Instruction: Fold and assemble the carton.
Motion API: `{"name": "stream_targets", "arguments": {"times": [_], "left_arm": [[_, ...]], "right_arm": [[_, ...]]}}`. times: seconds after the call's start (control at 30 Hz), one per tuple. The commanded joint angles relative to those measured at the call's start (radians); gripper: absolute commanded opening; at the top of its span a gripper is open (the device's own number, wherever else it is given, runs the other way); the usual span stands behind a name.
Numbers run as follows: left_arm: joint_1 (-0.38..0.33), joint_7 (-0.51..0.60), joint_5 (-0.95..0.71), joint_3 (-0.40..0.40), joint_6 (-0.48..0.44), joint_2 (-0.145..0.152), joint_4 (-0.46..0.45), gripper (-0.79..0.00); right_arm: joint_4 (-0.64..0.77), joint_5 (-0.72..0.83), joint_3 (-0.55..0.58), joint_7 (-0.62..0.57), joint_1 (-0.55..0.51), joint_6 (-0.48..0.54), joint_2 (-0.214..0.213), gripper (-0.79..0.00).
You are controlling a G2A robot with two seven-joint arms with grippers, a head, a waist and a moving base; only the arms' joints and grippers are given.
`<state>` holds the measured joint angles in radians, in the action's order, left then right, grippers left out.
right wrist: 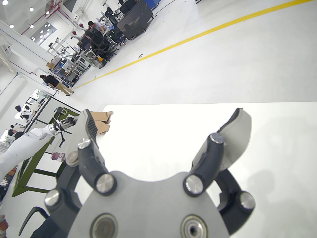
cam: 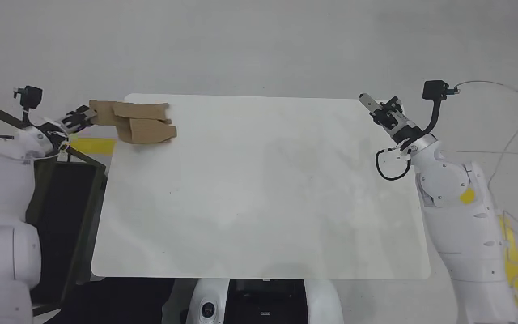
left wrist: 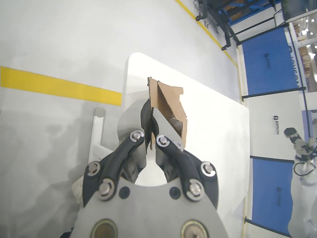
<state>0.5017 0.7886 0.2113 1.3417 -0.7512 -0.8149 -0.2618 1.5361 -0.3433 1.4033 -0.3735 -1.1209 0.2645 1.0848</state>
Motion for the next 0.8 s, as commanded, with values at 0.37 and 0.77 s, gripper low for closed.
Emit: {"name": "stream_targets", "arguments": {"times": [0.37,0.77], "left_arm": [[-0.055,0.131,-0.141,-0.036,0.041,-0.059,-0.107,-0.785],[-0.094,0.202,-0.211,-0.159,0.064,-0.144,-0.267,-0.785]], "right_arm": [[0.000,0.000,0.000,0.000,0.000,0.000,0.000,0.000],[0.000,0.000,0.000,0.000,0.000,0.000,0.000,0.000]]}}
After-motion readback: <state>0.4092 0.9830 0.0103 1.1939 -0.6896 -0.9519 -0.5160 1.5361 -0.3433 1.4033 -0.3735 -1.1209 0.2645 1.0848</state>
